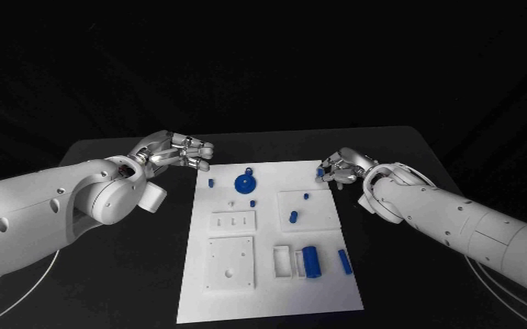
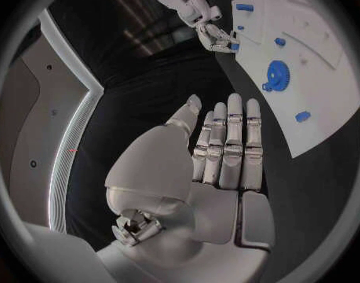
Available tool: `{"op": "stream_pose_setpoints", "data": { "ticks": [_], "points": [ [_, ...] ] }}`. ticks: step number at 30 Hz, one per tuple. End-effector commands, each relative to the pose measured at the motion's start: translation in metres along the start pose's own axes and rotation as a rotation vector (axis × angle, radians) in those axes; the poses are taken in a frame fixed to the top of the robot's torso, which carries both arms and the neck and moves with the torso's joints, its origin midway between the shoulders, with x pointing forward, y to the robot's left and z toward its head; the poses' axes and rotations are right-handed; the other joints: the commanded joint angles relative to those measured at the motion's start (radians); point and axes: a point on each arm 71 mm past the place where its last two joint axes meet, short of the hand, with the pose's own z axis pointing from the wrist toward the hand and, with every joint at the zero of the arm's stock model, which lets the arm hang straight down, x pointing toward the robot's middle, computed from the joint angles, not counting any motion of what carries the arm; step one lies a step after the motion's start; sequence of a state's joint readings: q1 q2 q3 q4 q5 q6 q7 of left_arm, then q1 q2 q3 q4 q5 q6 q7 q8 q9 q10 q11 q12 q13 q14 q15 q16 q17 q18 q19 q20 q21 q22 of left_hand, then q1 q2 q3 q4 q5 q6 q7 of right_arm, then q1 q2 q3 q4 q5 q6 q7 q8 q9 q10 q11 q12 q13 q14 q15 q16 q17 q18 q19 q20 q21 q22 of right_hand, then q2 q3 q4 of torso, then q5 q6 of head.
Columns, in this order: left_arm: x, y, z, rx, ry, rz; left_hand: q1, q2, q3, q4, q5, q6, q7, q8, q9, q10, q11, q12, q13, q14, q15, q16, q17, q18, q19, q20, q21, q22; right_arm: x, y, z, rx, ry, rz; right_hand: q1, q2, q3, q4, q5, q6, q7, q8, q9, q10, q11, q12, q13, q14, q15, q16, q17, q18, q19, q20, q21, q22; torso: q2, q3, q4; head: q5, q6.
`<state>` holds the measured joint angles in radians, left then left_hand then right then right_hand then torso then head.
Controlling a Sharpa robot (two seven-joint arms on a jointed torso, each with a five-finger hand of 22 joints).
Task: Assemble the parts on the task board
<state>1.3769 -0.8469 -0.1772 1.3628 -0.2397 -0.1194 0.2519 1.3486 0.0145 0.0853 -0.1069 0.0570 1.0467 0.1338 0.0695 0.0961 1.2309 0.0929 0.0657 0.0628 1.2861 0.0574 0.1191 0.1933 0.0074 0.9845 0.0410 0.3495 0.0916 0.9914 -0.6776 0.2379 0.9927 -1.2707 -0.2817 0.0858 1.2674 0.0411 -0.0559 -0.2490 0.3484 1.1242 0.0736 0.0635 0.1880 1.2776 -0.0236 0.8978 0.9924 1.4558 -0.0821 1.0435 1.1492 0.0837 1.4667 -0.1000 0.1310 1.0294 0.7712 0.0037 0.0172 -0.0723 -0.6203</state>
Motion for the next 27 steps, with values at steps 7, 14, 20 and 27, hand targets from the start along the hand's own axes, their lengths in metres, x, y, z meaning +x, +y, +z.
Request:
{"op": "stream_pose_setpoints", "data": {
  "ticks": [7,14,20,27],
  "points": [
    [0.002,-0.001,0.000,0.006,0.022,-0.001,0.004,0.007,0.009,-0.001,-0.002,-0.005,-0.001,-0.005,0.000,-0.006,-0.003,-0.007,-0.002,-0.005,0.002,-0.003,0.002,0.010,-0.010,-0.001,0.007,0.001,0.004,-0.003,-0.001,0.008,0.025,-0.015,0.013,0.013,0.123,-0.032,-0.093,0.040,-0.004,-0.001,-0.008,-0.001,-0.010,-0.006,0.004,0.000,-0.010,-0.008,0.002,-0.011,0.018,-0.010,0.010,0.019,0.001,-0.0001,-0.0001,0.000,0.004],
    [0.003,-0.001,0.000,0.008,0.023,-0.001,0.004,0.007,0.009,-0.001,-0.002,-0.005,-0.001,-0.005,0.000,-0.006,-0.003,-0.007,-0.002,-0.005,0.002,-0.003,0.002,0.010,-0.010,-0.001,0.007,0.001,0.004,-0.002,-0.001,-0.001,0.011,-0.016,-0.016,-0.002,0.166,-0.021,-0.108,0.075,-0.019,0.000,-0.006,0.007,-0.015,-0.002,0.009,0.002,-0.014,-0.005,0.007,-0.016,0.019,-0.014,0.010,0.027,0.000,-0.0011,0.0022,0.003,0.003],
    [0.006,-0.004,0.000,0.027,0.042,0.011,0.000,0.076,0.038,0.023,-0.001,0.059,-0.030,0.004,0.009,0.056,-0.029,-0.006,-0.001,0.038,-0.019,0.027,0.017,0.015,0.016,-0.018,0.033,0.012,0.003,0.000,-0.002,-0.011,0.011,-0.014,-0.026,-0.004,0.136,-0.004,-0.075,0.117,-0.036,0.000,0.001,0.010,-0.024,-0.002,0.010,0.003,-0.019,-0.001,0.011,-0.022,0.023,-0.018,0.007,0.022,-0.001,-0.0019,0.0010,0.009,0.004],
    [0.009,-0.016,0.007,0.019,0.035,0.033,-0.001,0.058,0.018,0.010,-0.003,0.106,-0.048,-0.007,-0.003,0.168,-0.067,-0.003,0.000,0.131,-0.065,0.113,0.075,0.014,0.085,-0.062,0.113,0.054,-0.003,0.009,0.000,-0.007,0.014,0.009,-0.028,0.003,0.098,0.015,-0.075,0.133,-0.045,-0.001,0.002,0.013,-0.029,-0.004,0.010,0.003,-0.023,-0.003,0.013,-0.030,0.027,-0.023,0.001,0.014,-0.005,-0.0007,0.0001,0.016,0.010]
  ]
}}
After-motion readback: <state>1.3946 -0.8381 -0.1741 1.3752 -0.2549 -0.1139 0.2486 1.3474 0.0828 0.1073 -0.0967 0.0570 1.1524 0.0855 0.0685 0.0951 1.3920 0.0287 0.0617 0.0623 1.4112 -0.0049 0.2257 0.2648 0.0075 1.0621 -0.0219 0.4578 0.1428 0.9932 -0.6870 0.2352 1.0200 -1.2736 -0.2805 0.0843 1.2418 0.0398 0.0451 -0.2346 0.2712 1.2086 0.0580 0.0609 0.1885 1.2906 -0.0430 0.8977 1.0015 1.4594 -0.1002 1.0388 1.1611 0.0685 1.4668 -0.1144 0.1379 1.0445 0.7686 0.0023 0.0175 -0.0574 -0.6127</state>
